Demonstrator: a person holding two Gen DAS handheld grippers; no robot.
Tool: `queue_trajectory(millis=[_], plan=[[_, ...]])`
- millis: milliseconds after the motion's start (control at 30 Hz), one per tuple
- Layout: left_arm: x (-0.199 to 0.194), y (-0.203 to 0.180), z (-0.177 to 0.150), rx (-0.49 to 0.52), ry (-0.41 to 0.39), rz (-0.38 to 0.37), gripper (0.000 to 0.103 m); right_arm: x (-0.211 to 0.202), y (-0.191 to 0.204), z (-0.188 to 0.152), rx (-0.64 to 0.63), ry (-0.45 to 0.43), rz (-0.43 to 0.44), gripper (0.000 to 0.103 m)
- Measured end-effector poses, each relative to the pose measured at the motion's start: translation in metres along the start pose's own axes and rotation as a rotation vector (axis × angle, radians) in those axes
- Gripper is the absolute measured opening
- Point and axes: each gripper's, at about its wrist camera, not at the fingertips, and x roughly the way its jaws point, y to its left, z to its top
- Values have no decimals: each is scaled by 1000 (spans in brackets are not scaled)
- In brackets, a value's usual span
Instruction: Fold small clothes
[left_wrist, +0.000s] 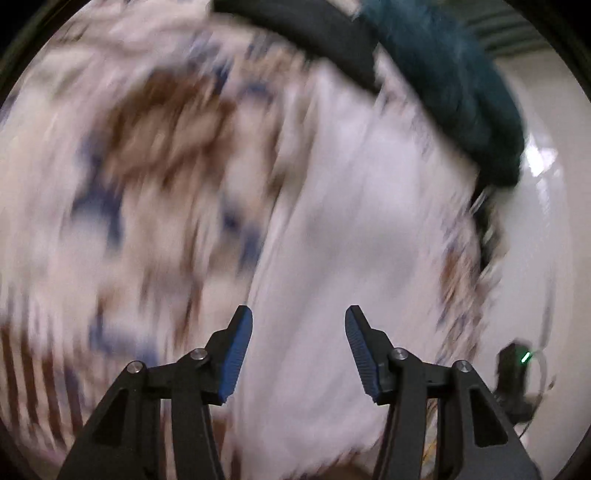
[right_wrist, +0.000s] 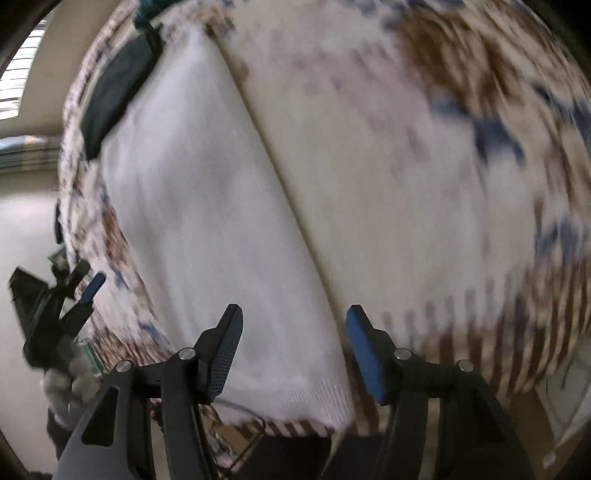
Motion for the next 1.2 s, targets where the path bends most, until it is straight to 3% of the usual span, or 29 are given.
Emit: queue_trajectory(millis=[133, 200, 233, 267, 333, 367, 500, 533, 567, 600, 633, 700, 733, 767, 900, 1000, 1033, 1067, 1100, 1133, 1200], plan=[[42, 18, -84, -43, 150, 6, 50, 32, -14, -43, 1, 56, 22, 61], [55, 19, -109, -36, 151, 32, 44, 50, -21, -56, -1, 65, 27, 61], [57, 18, -117, -28, 124, 29, 13, 61, -25, -62, 5, 70, 49, 61], [61, 15, -121, -11, 96, 43, 5, 70, -27, -66, 11, 73, 71, 60], [58, 17, -122, -4, 58, 64, 4, 84, -27, -74, 7, 54, 102, 35], [52, 18, -118, -11, 32, 77, 4, 87, -26, -78, -2, 47, 111, 14], [37, 38, -114, 5, -6, 122, 4, 82, -24, -83, -9, -22, 89, 11], [38, 40, -112, 2, 11, 94, 5, 82, -26, -85, -18, -10, 88, 12], [40, 40, -113, -11, 25, 63, 9, 85, -26, -86, -35, 12, 92, 12], [41, 40, -116, -16, 34, 46, 9, 84, -22, -82, -44, 28, 94, 19], [42, 37, -119, -17, 40, 34, 18, 81, -26, -81, -52, 39, 94, 24], [42, 31, -127, -18, 28, 4, 37, 76, -30, -79, -48, 36, 116, 60], [42, 32, -131, -24, 22, -7, 52, 75, -33, -81, -35, 21, 134, 65], [47, 31, -135, -39, 23, -16, 60, 75, -38, -80, -23, 12, 151, 65], [81, 33, -144, -84, 75, -34, 60, 99, -52, -75, -5, 63, 177, 66], [83, 27, -148, -82, 33, -9, 55, 112, -53, -74, -10, 68, 226, 67], [82, 21, -150, -66, 20, -11, 27, 111, -53, -74, -8, 57, 245, 67], [81, 14, -153, -34, 10, -16, 13, 112, -50, -75, -8, 49, 264, 61], [82, 8, -155, -22, -2, -18, 13, 112, -48, -77, -16, 50, 287, 35], [79, 0, -157, 2, -27, -21, 12, 110, -48, -79, -19, 51, 304, 20], [74, -9, -158, 22, -50, -14, 12, 105, -44, -83, -24, 32, 319, 17]])
